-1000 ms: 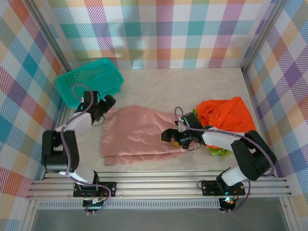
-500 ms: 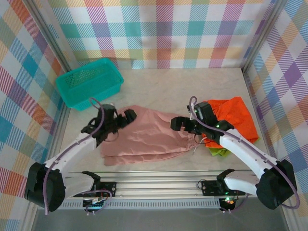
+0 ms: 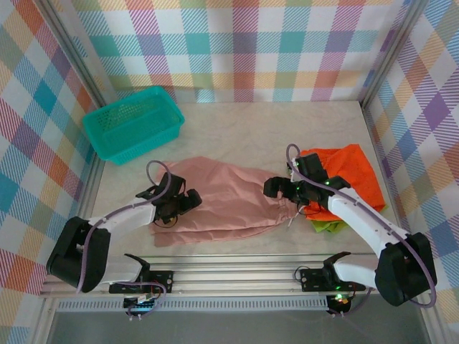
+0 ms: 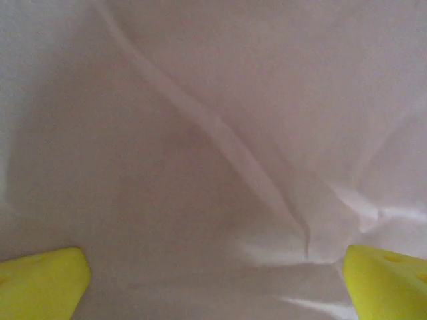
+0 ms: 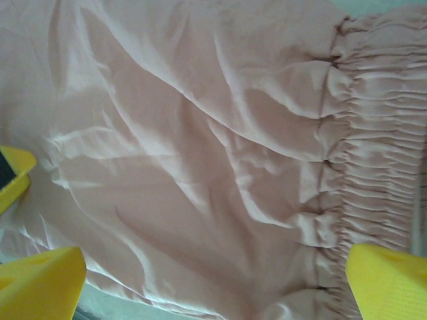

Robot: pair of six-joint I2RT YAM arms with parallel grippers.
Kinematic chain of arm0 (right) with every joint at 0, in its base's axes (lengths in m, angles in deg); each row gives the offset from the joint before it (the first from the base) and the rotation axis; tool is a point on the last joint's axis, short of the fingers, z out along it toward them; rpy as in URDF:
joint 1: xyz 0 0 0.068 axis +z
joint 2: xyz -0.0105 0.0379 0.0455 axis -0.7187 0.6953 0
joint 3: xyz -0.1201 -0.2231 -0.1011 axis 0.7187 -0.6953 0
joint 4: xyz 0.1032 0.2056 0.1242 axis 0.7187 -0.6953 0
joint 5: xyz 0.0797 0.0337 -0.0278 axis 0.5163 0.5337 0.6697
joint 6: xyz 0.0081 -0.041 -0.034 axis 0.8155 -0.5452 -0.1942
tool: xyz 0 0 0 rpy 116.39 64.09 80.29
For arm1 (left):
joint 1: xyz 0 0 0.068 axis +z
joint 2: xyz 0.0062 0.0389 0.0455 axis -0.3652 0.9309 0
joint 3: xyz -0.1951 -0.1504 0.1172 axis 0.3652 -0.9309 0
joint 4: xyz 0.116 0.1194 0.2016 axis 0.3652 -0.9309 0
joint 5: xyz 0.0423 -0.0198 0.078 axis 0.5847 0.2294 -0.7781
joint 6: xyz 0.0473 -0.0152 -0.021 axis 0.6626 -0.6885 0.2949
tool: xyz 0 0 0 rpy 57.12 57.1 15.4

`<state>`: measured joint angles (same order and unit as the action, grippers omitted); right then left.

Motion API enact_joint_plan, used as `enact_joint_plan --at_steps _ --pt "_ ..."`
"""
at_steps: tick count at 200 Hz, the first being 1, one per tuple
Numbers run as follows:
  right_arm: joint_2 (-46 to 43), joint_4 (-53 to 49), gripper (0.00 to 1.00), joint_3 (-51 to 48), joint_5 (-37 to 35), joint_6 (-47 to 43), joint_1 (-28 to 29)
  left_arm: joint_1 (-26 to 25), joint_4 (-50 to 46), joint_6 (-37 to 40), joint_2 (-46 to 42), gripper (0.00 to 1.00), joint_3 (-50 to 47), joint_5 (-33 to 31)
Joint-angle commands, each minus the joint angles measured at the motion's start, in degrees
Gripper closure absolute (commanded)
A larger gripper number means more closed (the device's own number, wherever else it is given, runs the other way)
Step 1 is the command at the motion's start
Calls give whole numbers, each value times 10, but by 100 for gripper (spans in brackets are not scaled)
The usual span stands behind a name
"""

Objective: Fold and stack the shorts

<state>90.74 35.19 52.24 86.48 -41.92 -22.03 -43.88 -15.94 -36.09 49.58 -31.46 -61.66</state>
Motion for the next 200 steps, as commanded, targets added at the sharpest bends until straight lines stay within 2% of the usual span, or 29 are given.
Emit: enact_joint_plan --at_steps 1,45,117,136,169,200 --pt "3 -13 1 -7 15 -22 -4 53 -43 43 37 0 1 -23" --pt "31 -9 1 -10 10 -21 -6 123 -73 89 83 0 39 -34" --pt "148 69 3 -4 20 -6 -6 124 -42 93 110 0 36 0" --pt "167 86 7 -6 19 -2 -6 123 -38 92 108 0 33 5" --pt "198 135 13 -19 69 17 -4 124 -31 91 110 0 31 11" --pt "218 162 18 -21 87 28 1 124 -23 89 117 0 29 16"
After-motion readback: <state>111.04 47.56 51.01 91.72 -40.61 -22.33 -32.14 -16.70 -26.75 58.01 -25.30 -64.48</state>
